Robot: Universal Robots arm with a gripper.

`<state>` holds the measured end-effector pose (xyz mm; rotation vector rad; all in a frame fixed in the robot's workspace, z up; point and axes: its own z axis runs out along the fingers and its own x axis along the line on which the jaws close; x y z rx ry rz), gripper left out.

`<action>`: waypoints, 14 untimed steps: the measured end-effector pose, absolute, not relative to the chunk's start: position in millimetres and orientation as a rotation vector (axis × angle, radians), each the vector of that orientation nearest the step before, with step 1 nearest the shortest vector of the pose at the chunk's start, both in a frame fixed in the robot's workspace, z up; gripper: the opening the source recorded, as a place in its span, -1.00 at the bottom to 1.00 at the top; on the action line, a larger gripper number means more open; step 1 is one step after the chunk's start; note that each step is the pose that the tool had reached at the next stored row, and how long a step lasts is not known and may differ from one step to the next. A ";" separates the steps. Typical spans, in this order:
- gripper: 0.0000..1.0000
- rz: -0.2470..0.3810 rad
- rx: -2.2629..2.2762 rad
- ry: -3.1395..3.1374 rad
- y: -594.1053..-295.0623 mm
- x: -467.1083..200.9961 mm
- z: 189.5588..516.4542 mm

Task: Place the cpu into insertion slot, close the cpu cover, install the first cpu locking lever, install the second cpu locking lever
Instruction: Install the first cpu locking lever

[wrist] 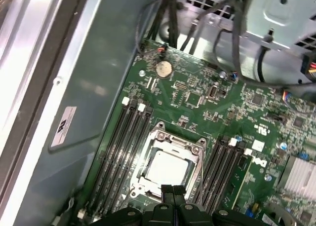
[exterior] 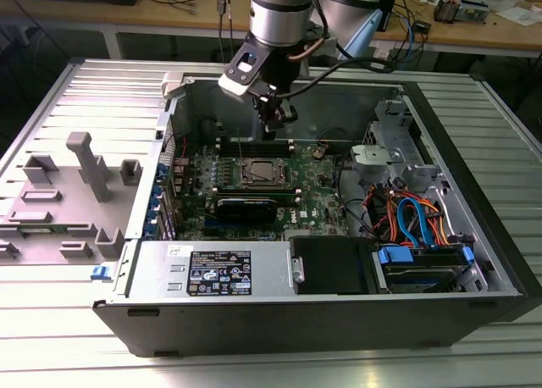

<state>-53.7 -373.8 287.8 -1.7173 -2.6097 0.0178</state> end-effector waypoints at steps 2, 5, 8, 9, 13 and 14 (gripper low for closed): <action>-0.79 0.018 -1.658 -2.648 -373.8 -53.7 287.8; -0.79 0.019 -1.569 -2.702 -373.8 -53.7 287.7; -0.79 0.020 -1.482 -2.751 -373.8 -53.7 287.6; -0.79 0.021 -1.457 -2.765 -373.8 -53.7 287.5; -0.79 0.021 -1.338 -2.825 -373.8 -53.7 287.2; -0.79 0.022 -1.315 -2.836 -373.8 -53.7 287.1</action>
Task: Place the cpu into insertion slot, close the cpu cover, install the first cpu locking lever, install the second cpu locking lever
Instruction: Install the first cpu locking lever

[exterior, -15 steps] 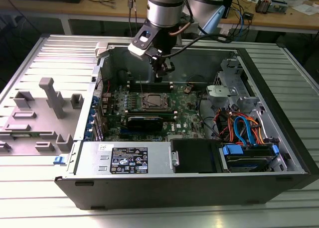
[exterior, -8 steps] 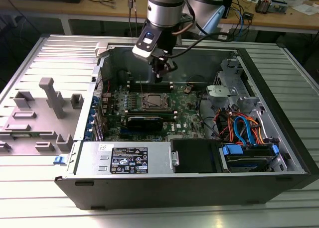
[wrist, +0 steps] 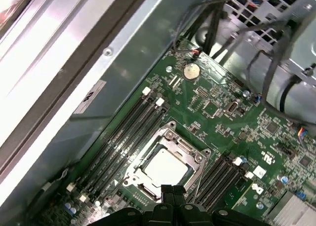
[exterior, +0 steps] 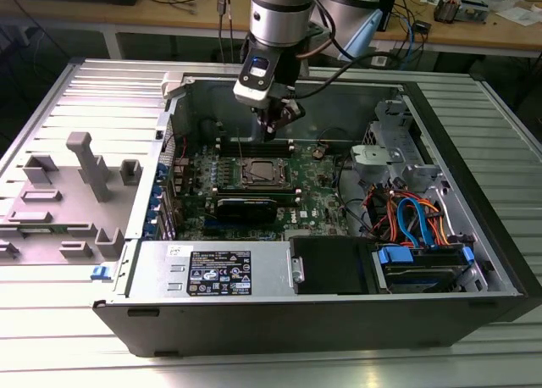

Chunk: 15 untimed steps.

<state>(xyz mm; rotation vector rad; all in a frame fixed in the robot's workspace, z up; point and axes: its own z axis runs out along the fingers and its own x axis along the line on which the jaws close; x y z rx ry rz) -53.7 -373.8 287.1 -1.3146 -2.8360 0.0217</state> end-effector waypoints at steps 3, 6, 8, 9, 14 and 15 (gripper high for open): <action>-0.79 0.023 -1.217 -2.880 -373.8 -53.7 286.9; -0.79 0.023 -1.129 -2.916 -373.9 -53.9 286.7; -0.79 0.023 -1.086 -2.933 -373.8 -53.9 286.7; -0.79 0.024 -1.066 -2.940 -373.8 -53.9 286.7; -0.79 0.024 -1.027 -2.954 -373.8 -53.9 286.7; -0.79 0.024 -1.026 -2.954 -373.8 -53.9 286.7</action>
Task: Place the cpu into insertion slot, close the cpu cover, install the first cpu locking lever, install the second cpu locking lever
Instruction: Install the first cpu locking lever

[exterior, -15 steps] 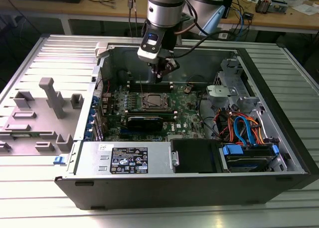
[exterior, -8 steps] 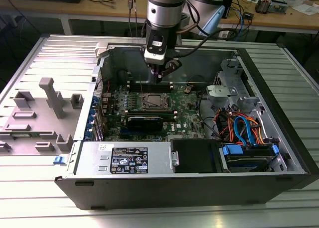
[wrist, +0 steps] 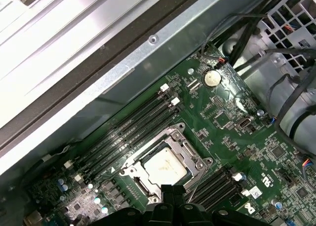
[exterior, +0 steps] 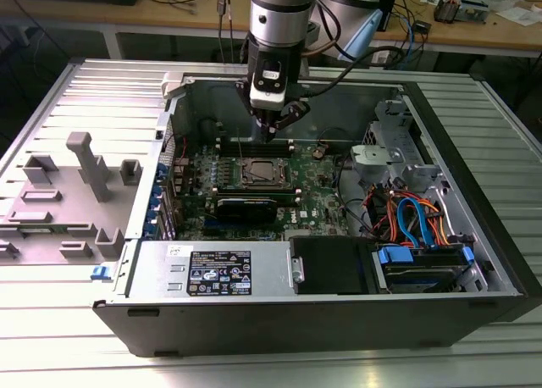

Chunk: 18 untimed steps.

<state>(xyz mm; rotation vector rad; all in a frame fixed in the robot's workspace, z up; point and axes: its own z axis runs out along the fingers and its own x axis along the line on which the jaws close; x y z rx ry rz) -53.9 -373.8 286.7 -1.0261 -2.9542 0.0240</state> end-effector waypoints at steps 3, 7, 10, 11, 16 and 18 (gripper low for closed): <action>-0.79 0.024 -1.025 -2.955 -373.8 -53.9 286.7; -0.79 0.024 -1.023 -2.955 -373.8 -53.9 286.7; -0.79 0.024 -1.010 -2.960 -373.8 -53.9 286.7; -0.79 0.024 -0.989 -2.967 -373.8 -53.9 286.7; -0.79 0.023 -0.839 -3.013 -373.8 -54.8 286.6; -0.79 0.023 -0.831 -3.016 -373.9 -57.2 286.6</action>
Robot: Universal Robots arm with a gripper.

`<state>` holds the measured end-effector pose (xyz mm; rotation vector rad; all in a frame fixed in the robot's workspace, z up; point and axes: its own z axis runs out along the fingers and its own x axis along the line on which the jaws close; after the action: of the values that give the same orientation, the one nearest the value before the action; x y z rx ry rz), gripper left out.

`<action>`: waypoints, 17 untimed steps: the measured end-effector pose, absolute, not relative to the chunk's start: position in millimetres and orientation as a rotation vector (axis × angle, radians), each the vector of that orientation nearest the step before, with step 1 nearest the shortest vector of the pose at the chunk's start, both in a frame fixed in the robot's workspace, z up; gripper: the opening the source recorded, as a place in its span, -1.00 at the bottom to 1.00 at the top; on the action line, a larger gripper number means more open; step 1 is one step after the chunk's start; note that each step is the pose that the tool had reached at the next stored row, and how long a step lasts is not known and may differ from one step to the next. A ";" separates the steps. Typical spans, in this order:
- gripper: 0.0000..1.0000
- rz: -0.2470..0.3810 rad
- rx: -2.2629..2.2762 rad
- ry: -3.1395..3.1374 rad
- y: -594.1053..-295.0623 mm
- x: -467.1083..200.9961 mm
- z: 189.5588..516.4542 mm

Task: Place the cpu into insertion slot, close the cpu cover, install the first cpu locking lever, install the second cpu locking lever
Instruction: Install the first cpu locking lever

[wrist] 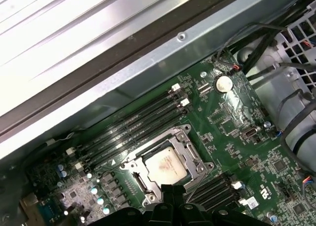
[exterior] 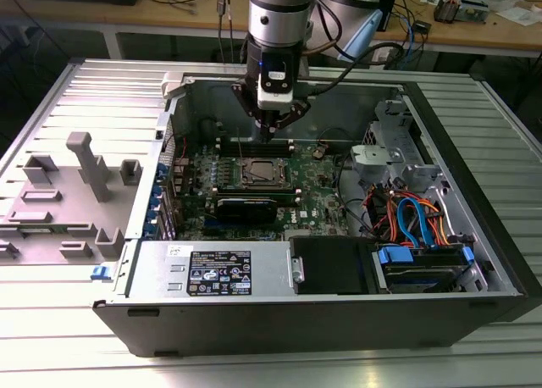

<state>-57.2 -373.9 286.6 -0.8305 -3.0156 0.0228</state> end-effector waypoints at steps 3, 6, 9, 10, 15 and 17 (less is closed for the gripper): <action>-0.79 0.023 -0.829 -3.016 -373.9 -60.5 286.6; -0.79 0.023 -0.829 -3.016 -374.0 -60.5 286.7; -0.79 0.023 -0.829 -3.016 -373.9 -60.6 286.6; -0.79 0.023 -0.828 -3.016 -373.9 -60.7 286.6; -0.79 0.024 -0.741 -3.039 -374.0 -61.8 286.3; -0.79 0.024 -0.674 -3.055 -374.0 -61.9 285.8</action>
<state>-61.9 -374.0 285.8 -0.6742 -3.0551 0.0242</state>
